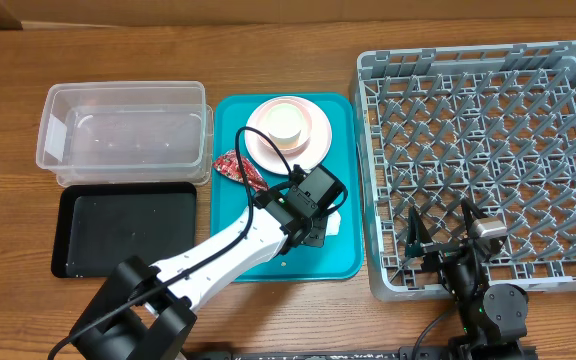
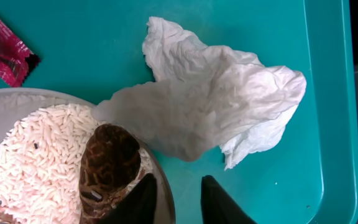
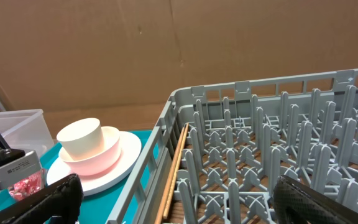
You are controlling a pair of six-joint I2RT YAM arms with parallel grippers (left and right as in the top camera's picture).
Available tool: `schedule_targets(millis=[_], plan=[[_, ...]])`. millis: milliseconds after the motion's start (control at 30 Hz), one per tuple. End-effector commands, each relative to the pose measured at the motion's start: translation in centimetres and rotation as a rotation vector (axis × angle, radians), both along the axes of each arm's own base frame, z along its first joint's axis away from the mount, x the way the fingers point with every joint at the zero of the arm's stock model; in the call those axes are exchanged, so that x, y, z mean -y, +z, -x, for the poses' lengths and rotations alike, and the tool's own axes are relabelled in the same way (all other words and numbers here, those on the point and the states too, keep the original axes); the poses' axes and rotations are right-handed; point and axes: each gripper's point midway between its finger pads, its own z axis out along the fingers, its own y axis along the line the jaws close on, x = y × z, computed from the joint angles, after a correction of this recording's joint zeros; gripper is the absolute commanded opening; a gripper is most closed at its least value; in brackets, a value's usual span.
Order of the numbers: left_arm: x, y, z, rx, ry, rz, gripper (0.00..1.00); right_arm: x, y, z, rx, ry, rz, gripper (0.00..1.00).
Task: Sort waste into correct bins and load items into the dishwasher
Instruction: 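Lower the left gripper and grasp the grey bowl's rim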
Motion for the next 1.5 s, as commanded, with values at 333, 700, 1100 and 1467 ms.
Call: schedule_targets(millis=[333, 700, 1100, 1467], plan=[[-0.6, -0.5, 0.2, -0.011, 0.012, -0.027, 0.22, 0.2, -0.1, 0.0, 0.008, -0.009, -0.006, 1.00], [-3.0, 0.0, -0.4, 0.012, 0.053, -0.131, 0.04, 0.2, -0.1, 0.0, 0.008, -0.009, -0.006, 1.00], [-5.6, 0.8, -1.0, 0.067, 0.094, -0.266, 0.34, 0.2, -0.1, 0.0, 0.007, -0.009, -0.006, 1.00], [-5.0, 0.6, -1.1, 0.059, 0.121, -0.221, 0.29, 0.2, -0.1, 0.0, 0.007, -0.009, -0.006, 1.00]])
